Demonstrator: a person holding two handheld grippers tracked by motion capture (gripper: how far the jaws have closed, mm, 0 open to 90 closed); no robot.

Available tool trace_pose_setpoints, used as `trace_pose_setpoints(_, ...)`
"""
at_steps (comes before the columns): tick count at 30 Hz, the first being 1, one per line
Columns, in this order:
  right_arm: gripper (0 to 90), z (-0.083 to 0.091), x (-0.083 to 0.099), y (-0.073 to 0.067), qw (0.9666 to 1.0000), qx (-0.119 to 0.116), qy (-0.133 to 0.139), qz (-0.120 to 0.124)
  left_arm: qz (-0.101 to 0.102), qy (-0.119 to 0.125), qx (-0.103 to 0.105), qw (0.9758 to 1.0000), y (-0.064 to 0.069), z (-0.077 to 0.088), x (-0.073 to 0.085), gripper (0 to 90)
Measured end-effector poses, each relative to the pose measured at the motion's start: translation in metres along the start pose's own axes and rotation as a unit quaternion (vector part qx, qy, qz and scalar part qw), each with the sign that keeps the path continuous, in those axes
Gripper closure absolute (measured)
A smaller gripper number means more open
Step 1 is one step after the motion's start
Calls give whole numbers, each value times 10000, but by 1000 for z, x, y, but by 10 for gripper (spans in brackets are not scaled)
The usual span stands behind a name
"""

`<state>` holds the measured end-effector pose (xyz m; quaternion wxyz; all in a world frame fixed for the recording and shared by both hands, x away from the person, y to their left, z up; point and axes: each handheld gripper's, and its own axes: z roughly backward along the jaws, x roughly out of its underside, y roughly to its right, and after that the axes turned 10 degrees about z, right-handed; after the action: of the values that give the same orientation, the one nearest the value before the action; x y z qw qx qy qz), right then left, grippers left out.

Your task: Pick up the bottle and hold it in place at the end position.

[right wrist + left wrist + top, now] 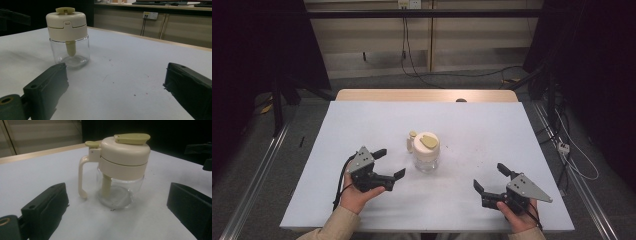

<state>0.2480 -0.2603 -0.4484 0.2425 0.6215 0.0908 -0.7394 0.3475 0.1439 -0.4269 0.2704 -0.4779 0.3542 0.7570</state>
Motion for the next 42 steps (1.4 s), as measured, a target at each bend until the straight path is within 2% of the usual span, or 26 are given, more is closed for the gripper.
trace_pose_setpoints(6,42,-1,0,-1,10000,-43,-12,-5,-17,-105,-5,9999,4,-12,0,34)
trace_pose_setpoints(28,45,0,0,0,10000,-55,17,13,-54,-193,-46,9998,9,-40,-6,60)
trace_pose_setpoints(40,46,1,0,0,10000,-35,15,3,-35,-271,-136,9995,13,-56,-7,68)
trace_pose_setpoints(42,46,1,0,0,10000,-43,23,9,-80,-321,-167,9993,15,-59,-8,68)
